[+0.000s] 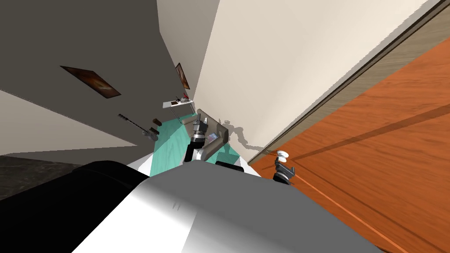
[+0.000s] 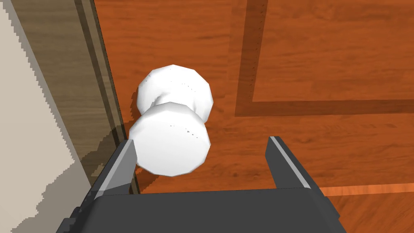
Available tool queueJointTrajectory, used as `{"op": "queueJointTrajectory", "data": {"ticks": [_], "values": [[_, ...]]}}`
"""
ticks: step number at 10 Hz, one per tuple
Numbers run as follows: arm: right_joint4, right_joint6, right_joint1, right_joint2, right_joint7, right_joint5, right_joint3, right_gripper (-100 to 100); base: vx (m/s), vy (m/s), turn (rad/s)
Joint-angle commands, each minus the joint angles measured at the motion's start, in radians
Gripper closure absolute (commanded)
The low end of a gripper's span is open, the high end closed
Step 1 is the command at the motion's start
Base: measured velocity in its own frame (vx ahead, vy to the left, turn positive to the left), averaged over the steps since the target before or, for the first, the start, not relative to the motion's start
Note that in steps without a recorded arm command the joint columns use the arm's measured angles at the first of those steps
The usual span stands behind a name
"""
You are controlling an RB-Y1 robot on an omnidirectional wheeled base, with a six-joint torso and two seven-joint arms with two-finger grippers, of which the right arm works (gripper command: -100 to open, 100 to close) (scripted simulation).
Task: Pull the door open
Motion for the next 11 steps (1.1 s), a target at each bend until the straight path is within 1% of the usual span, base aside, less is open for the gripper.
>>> {"op": "queueJointTrajectory", "data": {"ticks": [1, 2, 7, 8, 10, 11], "values": [[0.000, 0.000, 0.000, 0.000, 0.000, 0.000, 0.000, -100, 0.051, 0.015, -0.045], [0.000, 0.000, 0.000, 0.000, 0.000, 0.000, 0.000, 100, -0.034, 0.019, 0.038], [0.000, 0.000, 0.000, 0.000, 0.000, 0.000, 0.000, 100, -0.008, 0.000, 0.003], [-0.004, -0.001, -0.005, 0.013, 0.012, 0.001, 0.003, -100, -0.140, -0.013, -0.026], [-0.007, 0.000, -0.012, 0.022, 0.026, 0.000, 0.002, -100, -0.217, 0.007, -0.013], [-0.010, 0.000, -0.021, 0.034, 0.043, -0.001, 0.000, -100, -0.221, 0.020, -0.005]]}}
